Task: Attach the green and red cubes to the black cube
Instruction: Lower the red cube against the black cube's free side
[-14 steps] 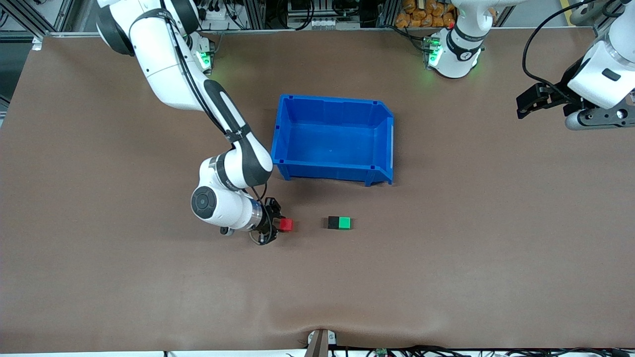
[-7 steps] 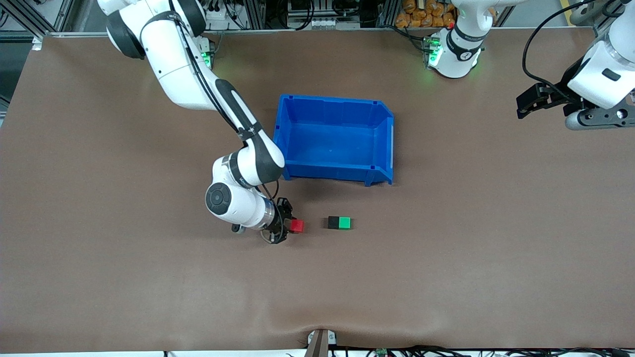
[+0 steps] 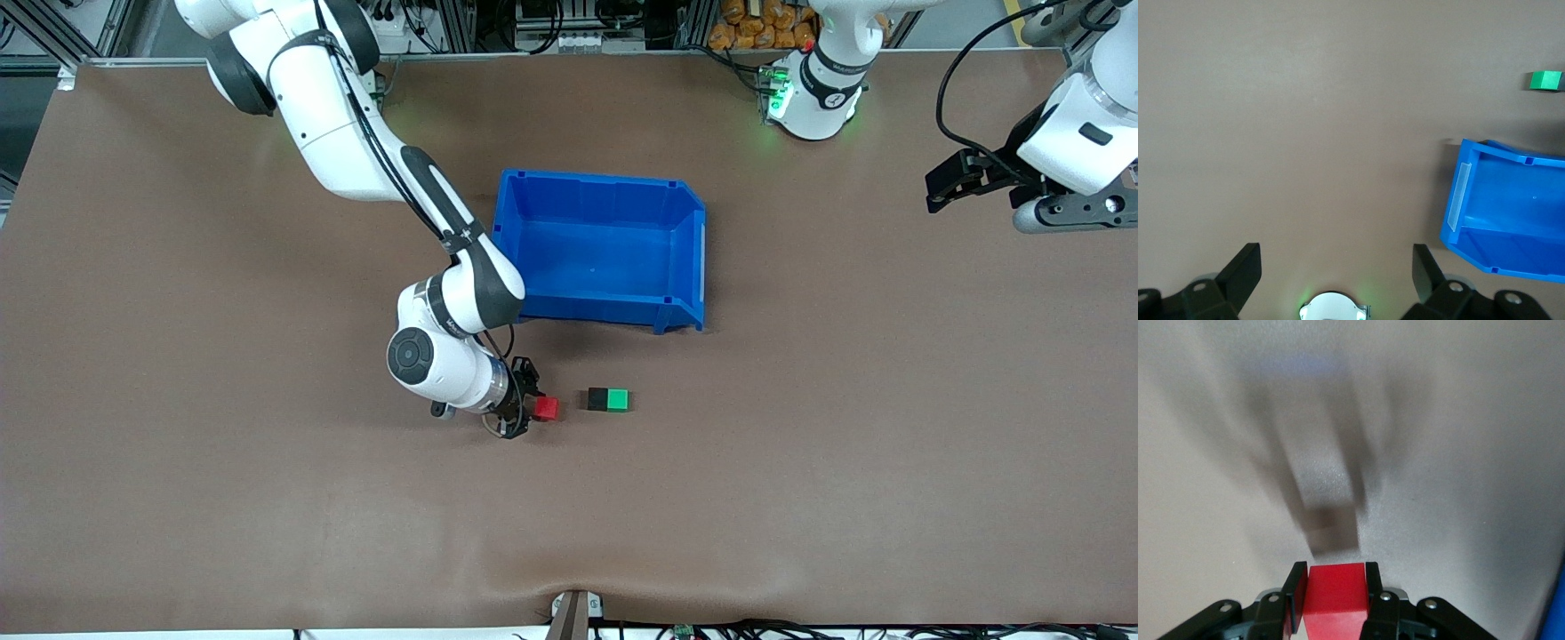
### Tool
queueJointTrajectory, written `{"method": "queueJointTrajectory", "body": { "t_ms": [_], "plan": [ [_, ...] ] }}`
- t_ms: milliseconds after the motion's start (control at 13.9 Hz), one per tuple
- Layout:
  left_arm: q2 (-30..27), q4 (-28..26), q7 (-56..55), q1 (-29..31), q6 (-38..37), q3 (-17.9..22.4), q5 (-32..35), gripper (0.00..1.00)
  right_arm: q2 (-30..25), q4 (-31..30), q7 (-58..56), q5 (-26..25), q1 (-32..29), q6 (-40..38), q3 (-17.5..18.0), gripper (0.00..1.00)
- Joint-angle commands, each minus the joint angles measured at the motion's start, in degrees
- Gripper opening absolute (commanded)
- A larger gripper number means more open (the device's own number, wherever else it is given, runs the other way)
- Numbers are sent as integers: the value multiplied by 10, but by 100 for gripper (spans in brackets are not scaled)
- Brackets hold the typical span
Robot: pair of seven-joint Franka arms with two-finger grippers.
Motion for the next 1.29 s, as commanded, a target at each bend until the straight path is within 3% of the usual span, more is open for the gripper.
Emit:
{"method": "queueJointTrajectory", "body": {
  "t_ms": [0,1221],
  "plan": [
    [-2,3,14,2,-2,0,-2,100,14,23,14,11,10,4,-5,0],
    [-2,3,14,2,-2,0,-2,100,33,44,35,11,27,5,-5,0]
  ]
}}
